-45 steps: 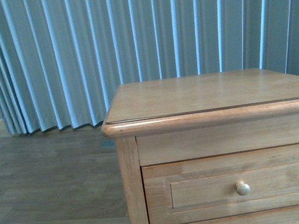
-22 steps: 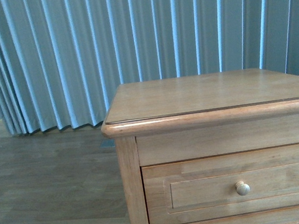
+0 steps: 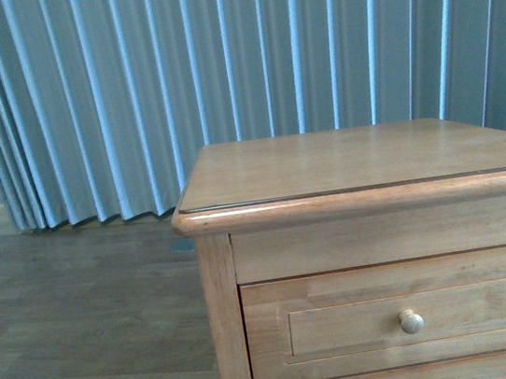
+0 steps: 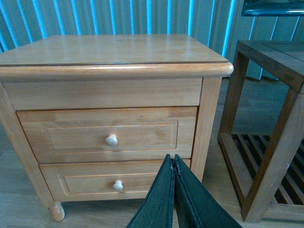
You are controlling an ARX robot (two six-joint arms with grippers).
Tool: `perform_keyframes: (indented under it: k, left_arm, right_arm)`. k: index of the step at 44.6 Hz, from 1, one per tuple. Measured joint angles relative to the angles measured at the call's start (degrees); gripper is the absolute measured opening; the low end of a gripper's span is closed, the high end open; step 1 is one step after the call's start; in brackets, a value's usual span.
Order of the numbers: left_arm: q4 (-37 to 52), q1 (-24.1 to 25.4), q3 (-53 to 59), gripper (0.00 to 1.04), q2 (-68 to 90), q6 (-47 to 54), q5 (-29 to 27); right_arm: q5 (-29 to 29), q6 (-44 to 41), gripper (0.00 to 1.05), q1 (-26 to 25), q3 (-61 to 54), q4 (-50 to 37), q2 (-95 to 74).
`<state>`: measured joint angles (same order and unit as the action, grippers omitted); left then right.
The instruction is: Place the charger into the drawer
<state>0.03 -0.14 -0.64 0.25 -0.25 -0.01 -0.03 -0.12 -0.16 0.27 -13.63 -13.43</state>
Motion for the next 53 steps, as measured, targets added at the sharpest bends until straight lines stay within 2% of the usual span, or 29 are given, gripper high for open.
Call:
perform_keyframes:
  k: [11, 17, 38, 53]
  left_arm:
    - [0.0, 0.0, 0.0, 0.99, 0.0, 0.0, 0.0]
    - [0.0, 0.0, 0.0, 0.99, 0.0, 0.0, 0.0]
    - [0.0, 0.0, 0.0, 0.99, 0.0, 0.0, 0.0]
    - [0.0, 0.0, 0.0, 0.99, 0.0, 0.0, 0.0]
  right_arm:
    - [0.0, 0.0, 0.02, 0.0, 0.0, 3.4, 3.4]
    - [0.0, 0.0, 0.02, 0.0, 0.0, 13.0, 11.3]
    - [0.0, 0.0, 0.02, 0.0, 0.0, 13.6, 13.2]
    - [0.0, 0.0, 0.53, 0.0, 0.0, 13.6, 13.2]
